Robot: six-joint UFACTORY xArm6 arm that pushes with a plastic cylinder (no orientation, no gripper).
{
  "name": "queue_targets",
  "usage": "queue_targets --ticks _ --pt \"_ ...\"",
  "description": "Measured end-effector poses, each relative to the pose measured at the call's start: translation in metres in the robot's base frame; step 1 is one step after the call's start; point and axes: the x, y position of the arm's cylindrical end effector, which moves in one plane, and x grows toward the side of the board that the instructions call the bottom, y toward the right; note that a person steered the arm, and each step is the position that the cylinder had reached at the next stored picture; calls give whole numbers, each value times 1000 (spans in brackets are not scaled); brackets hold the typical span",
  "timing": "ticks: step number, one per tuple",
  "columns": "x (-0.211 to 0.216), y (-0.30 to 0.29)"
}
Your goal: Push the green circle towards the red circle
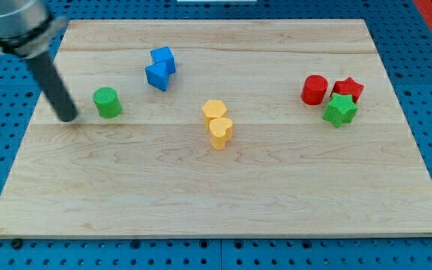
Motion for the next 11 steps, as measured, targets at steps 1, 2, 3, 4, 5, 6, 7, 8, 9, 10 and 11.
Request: queue_targets --ticks 1,2,3,4,5,6,7,8,9,10,11 --pt "-4 48" --pt "-9 25" --pt "-20 -1" --pt "-51 1" --pt "-44 55" --pt "-20 80" --pt "-12 83" --pt "-31 115" --pt "-53 162" --pt "-53 224" --pt "-66 240"
